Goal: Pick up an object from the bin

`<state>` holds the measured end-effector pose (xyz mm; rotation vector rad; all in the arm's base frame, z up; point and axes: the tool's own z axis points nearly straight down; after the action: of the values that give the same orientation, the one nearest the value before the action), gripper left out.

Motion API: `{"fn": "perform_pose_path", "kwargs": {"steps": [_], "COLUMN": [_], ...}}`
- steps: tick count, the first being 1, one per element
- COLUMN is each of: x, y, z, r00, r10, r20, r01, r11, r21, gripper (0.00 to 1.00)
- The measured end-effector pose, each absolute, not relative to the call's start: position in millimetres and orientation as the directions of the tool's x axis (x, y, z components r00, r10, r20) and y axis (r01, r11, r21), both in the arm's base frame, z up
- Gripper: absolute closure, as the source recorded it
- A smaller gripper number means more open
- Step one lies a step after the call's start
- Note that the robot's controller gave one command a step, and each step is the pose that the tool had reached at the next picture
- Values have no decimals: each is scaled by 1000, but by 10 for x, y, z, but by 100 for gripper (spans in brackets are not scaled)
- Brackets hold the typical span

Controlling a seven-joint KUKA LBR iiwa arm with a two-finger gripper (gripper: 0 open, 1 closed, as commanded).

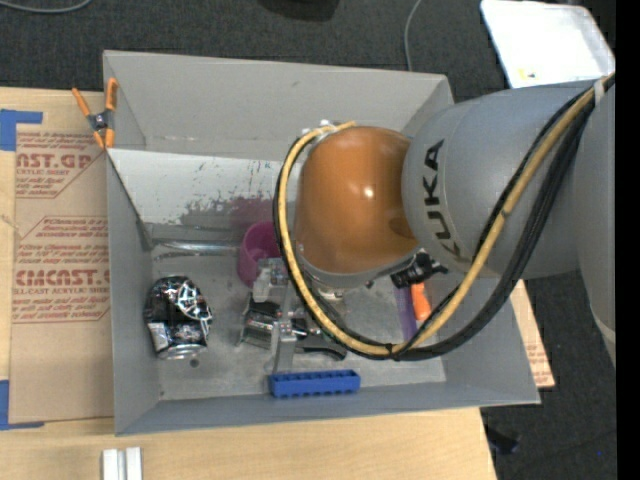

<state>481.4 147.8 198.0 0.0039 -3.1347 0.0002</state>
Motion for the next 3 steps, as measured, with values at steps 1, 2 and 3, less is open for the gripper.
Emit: {"fn": "perform_pose_path", "kwargs": {"steps": [1, 2, 3], "x": [4834, 4808, 4811], "y": [1471, 1543, 1198], "z": [2012, 1701, 1200], "r00": [-1000, -999, -1000], "r10": [-1, 34, 21], "r20": [-1, 1, -1], "r01": [-1, 34, 21], "r11": [1000, 999, 1000], "r21": [1, 2, 2], "gripper": [0, 0, 0]}}
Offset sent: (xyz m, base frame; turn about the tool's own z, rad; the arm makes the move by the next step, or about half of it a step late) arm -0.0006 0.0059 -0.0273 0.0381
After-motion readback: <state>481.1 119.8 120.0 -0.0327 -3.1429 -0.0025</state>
